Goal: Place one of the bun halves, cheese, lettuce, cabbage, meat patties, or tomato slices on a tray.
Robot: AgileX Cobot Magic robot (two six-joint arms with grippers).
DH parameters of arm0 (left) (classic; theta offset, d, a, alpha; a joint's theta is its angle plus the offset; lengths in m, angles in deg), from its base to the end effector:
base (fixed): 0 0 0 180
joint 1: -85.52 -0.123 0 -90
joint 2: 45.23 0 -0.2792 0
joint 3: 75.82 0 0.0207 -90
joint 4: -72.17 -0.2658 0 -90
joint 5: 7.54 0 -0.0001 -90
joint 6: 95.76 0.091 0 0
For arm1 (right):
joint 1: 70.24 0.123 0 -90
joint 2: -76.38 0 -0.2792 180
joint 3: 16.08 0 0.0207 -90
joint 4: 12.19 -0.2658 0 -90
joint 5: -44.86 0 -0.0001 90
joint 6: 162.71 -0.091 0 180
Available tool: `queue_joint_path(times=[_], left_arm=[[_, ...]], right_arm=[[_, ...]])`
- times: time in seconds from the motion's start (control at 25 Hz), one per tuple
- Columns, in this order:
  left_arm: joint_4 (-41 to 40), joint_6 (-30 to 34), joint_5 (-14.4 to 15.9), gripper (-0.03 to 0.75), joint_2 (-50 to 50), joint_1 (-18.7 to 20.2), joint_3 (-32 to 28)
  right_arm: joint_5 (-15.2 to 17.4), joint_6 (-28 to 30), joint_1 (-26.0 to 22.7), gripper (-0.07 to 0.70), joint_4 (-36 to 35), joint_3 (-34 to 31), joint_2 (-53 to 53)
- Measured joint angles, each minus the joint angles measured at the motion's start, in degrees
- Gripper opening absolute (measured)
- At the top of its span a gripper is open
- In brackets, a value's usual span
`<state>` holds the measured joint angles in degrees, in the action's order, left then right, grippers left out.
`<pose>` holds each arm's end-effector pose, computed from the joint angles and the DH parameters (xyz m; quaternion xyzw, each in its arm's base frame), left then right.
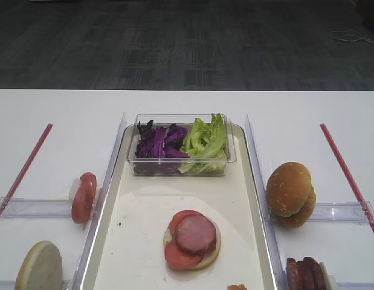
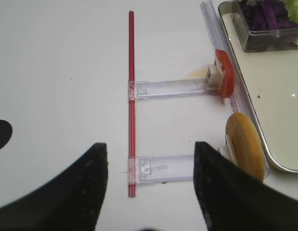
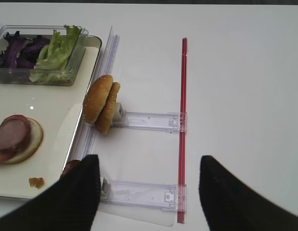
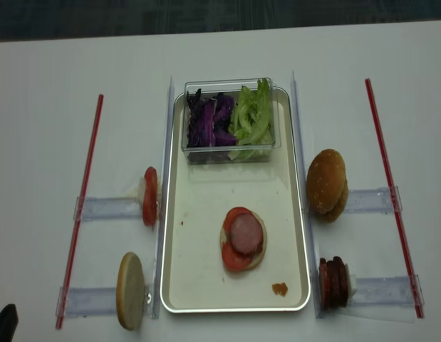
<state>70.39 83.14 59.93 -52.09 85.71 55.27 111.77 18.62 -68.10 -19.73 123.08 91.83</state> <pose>0.0070 0.0026 0.2730 -0.0086 0.8797 0.0101 0.4754 0.0158 0.0116 0.3128 -0.0327 0.8772 0.0688 0.4741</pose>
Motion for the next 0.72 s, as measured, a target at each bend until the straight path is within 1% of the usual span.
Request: queue_joint_path(times=[0.56,0.72], left_arm=[[-0.1,0.0,0.0,0.41,0.0,0.0,0.0],[-0.1,0.0,0.0,0.41,0.0,0.0,0.0]], right_arm=[[-1.4,0.0,0.0,0.454,0.4,0.0,-7.0],[-0.9,0.0,0.0,0.454,1.6,0.0,-8.5]])
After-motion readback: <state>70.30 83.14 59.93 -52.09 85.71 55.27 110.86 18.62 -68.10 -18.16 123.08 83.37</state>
